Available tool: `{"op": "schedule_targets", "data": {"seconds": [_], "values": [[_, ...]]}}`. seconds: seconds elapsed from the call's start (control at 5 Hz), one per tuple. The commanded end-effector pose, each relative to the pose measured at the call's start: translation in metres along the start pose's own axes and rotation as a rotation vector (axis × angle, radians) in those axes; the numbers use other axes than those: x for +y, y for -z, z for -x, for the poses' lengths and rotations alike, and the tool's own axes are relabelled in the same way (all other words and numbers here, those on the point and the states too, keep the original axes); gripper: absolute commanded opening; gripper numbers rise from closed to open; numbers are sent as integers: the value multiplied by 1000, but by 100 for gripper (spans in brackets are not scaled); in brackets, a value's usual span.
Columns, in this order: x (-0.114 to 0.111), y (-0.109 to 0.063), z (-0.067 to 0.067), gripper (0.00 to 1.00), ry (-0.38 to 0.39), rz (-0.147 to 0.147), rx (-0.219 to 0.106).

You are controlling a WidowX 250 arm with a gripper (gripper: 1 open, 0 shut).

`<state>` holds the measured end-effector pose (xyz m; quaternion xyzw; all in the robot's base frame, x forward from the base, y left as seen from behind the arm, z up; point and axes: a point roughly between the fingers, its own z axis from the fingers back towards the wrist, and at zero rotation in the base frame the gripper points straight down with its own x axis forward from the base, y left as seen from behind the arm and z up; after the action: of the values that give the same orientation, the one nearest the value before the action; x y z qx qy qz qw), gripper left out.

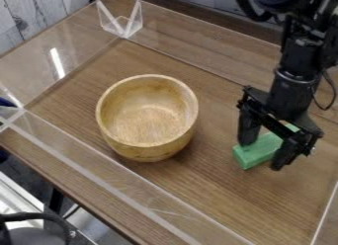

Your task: Put the green block in the brown bowl

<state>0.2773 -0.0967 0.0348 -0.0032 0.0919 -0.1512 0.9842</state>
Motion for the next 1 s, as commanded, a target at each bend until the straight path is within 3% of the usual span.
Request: {"op": "schedule_targets", "data": {"seconds": [0.0,0.8], "values": [[0,-4,-9,100,14,4,-40],[4,4,-18,100,9,17,-6]]}}
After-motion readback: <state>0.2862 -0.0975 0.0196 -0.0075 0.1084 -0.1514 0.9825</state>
